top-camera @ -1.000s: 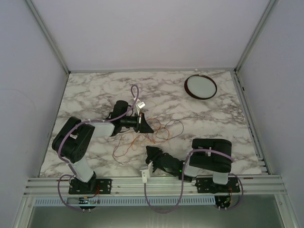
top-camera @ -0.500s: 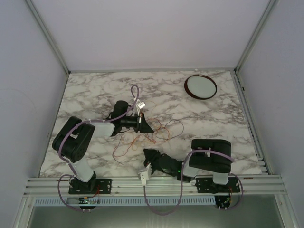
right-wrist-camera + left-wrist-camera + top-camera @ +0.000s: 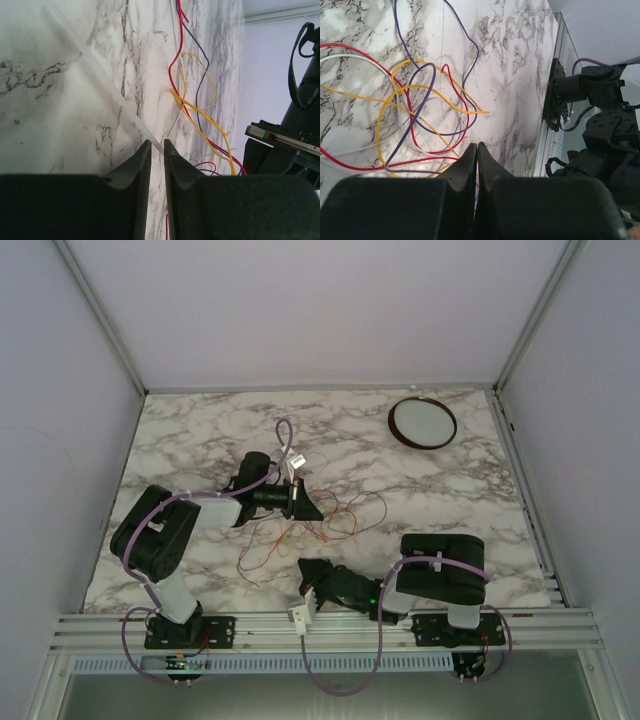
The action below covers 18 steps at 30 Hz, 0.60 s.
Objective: Zip-tie the wires
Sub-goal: Tie the cable at the center of the board.
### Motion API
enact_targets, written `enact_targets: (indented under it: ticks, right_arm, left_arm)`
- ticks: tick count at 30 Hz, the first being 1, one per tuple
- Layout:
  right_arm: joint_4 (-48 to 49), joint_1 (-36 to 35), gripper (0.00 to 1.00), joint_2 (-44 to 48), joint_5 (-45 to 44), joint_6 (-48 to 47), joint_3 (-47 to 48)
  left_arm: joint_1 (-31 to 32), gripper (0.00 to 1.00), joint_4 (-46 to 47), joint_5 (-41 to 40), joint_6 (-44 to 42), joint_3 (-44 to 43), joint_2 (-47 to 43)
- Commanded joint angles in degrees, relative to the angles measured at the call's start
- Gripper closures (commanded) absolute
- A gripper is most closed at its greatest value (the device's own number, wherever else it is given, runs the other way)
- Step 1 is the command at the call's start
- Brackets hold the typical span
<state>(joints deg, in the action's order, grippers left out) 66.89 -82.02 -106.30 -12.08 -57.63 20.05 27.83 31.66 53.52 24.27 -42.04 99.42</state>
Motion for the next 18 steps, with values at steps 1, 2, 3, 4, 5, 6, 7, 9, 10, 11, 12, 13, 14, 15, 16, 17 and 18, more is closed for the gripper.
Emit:
enact_targets:
  ticks: [1, 2, 3, 4, 5, 6, 7, 9, 10, 11, 12, 13, 14, 15, 16, 17, 18]
  right_arm:
    - [-1.82, -0.82, 0.85, -0.50, 2.18, 0.88, 1.72]
    - [-2.21, -0.86, 0.85, -0.38, 2.27, 0.94, 1.88]
    - [-2.63, -0.95, 0.85, -0.32, 2.31, 1.00, 1.93]
    - [-2.97, -0.95, 0.85, -0.26, 2.43, 1.01, 2.13]
    - [-3.44, -1.03, 0.85, -0.18, 2.49, 1.05, 2.27]
    - [-3.77, -1.04, 0.85, -0.14, 2.62, 1.11, 2.39]
    - [-4.06, -1.04, 0.86, -0.08, 2.77, 1.07, 2.48]
    - [-4.78, -1.17, 0.86, 0.02, 2.91, 1.33, 2.68]
    - [-5.12, -1.13, 0.86, 0.12, 2.93, 1.40, 2.78]
    - [-5.44, -1.13, 0.87, 0.19, 2.95, 1.52, 2.87]
    - [-5.72, -1.17, 0.87, 0.28, 2.94, 1.54, 2.88]
    - [-5.84, -1.21, 0.87, 0.30, 2.94, 1.55, 2.98]
    - [-5.97, -1.22, 0.88, 0.30, 2.94, 1.41, 3.05]
    - [-6.07, -1.22, 0.88, 0.38, 2.98, 1.50, 3.13]
    - [-6.24, -1.28, 0.88, 0.38, 3.02, 1.51, 3.17]
    - [-6.29, -1.37, 0.88, 0.46, 3.02, 1.61, 3.21]
    - [-6.47, -1.39, 0.88, 0.50, 3.02, 1.67, 3.23]
  left_arm:
    - [0.20, 1.00, 1.38, 0.99, 0.05, -1.03, 0.95]
    - [0.20, 1.00, 1.39, 1.01, 0.03, -1.01, 0.95]
    - [0.20, 1.00, 1.39, 1.06, 0.06, -1.02, 0.99]
    - [0.20, 1.00, 1.39, 1.05, 0.07, -1.04, 0.96]
    - [0.20, 1.00, 1.39, 1.03, 0.00, -1.07, 0.96]
    - [0.20, 1.00, 1.39, 1.00, 0.06, -1.07, 0.95]
    - [0.20, 1.00, 1.39, 1.06, 0.02, -1.11, 0.95]
    - [0.18, 1.00, 1.32, 1.06, -0.01, -1.07, 0.95]
    - [0.20, 1.00, 1.30, 1.02, -0.06, -1.02, 0.95]
    - [0.20, 1.00, 1.30, 1.01, -0.04, -1.01, 0.88]
    - [0.20, 1.00, 1.30, 1.04, -0.03, -0.98, 0.87]
    - [0.20, 1.00, 1.31, 1.06, -0.02, -1.02, 0.87]
    - [0.20, 1.00, 1.30, 1.11, -0.08, -0.99, 0.87]
    - [0.20, 1.00, 1.30, 1.07, -0.07, -1.02, 0.80]
    - [0.20, 1.00, 1.30, 1.06, -0.10, -1.02, 0.76]
    - [0.20, 1.00, 1.31, 1.02, -0.04, -1.02, 0.84]
    - [0.20, 1.00, 1.30, 0.98, -0.02, -0.98, 0.86]
